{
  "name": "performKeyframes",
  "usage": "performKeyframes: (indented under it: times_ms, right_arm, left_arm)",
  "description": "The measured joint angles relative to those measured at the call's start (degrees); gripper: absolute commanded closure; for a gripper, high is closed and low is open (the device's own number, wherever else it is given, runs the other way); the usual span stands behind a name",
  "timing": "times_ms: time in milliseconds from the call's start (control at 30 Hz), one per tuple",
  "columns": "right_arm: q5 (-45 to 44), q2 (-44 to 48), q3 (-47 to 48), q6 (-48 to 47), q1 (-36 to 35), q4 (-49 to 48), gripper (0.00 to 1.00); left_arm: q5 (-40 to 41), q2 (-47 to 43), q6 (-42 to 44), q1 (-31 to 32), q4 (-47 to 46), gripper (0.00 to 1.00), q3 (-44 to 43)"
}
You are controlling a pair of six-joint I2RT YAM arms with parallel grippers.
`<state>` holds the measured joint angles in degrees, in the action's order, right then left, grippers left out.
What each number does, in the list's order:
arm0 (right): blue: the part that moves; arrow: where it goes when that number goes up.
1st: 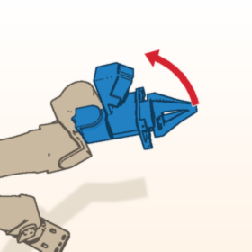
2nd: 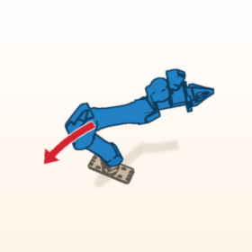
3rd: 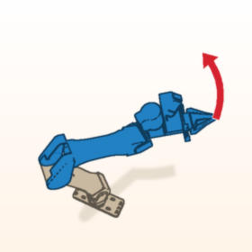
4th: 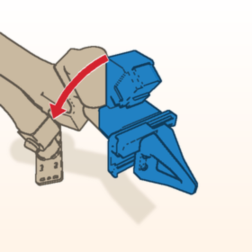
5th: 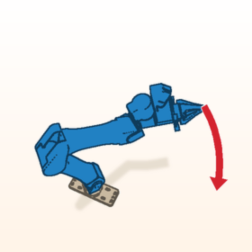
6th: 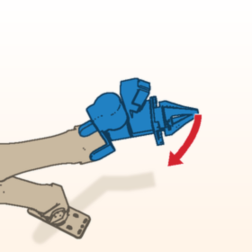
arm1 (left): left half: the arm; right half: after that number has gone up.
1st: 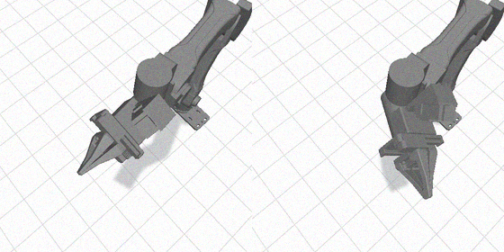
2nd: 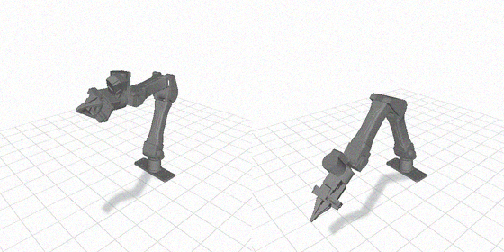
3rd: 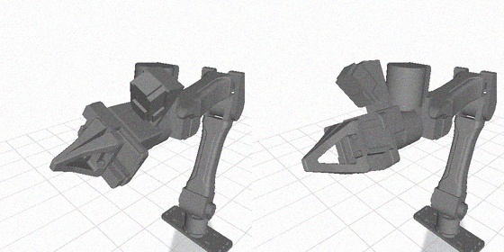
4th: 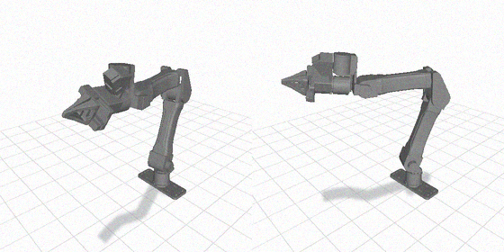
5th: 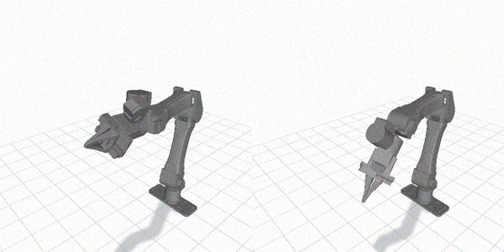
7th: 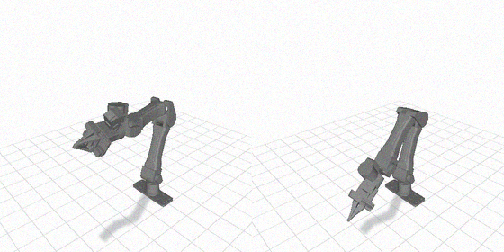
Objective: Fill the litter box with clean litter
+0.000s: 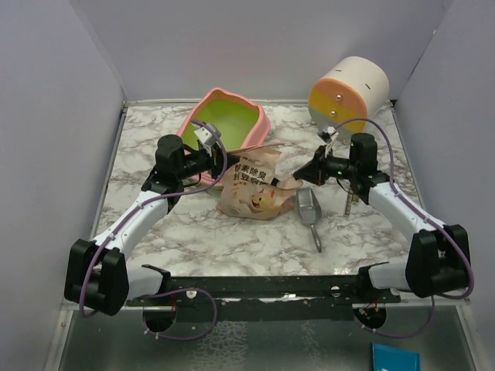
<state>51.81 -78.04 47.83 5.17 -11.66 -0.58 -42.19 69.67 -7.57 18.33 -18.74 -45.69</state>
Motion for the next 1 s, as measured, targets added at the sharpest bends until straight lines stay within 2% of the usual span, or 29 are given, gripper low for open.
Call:
performKeyframes:
  times_ms: [167, 267, 500, 700, 767, 833, 900, 933, 1000]
  right_arm:
    - [-1.22, 7.30, -2.78, -0.24, -0.02, 1.79, 0.99]
    - [-3.04, 10.49, -3.04, -0.52, -0.02, 4.31, 0.99]
    - [-4.35, 16.92, -4.24, 0.52, -0.07, 8.63, 0.99]
    - [-4.63, 18.58, -5.86, 0.79, -0.94, 12.48, 0.99]
    - [-4.83, 18.71, -5.90, 1.01, -1.16, 13.90, 0.99]
    - [-4.94, 19.04, -5.90, 1.03, -1.18, 14.80, 0.99]
    - [-5.29, 19.85, -5.90, 1.07, -1.27, 16.13, 0.99]
    - [-5.70, 20.41, -5.81, 1.05, -1.31, 17.09, 0.96]
    - [-6.60, 21.27, -5.20, 1.25, -1.38, 19.30, 0.82]
  left_arm:
    - [1.09, 3.65, 0.61, 0.57, 0.39, 1.00, -3.19]
    - [2.67, 4.20, 0.68, 0.94, 0.37, 0.96, -3.58]
    - [3.89, 3.28, 0.59, 1.20, -1.05, 0.68, -2.99]
    - [-0.85, 0.11, 1.16, 1.16, -2.32, 0.54, -3.48]
    - [-2.86, 0.70, 3.32, 1.20, 1.11, 0.47, -6.80]
    - [-5.46, 3.23, 8.26, 1.20, 9.35, 0.30, -14.64]
    - [-6.99, 6.69, 13.86, 1.31, 17.62, 0.21, -23.67]
    - [-7.41, 8.70, 16.74, 1.29, 21.94, 0.21, -28.65]
    - [-7.72, 12.81, 22.32, 1.31, 29.66, 0.28, -38.14]
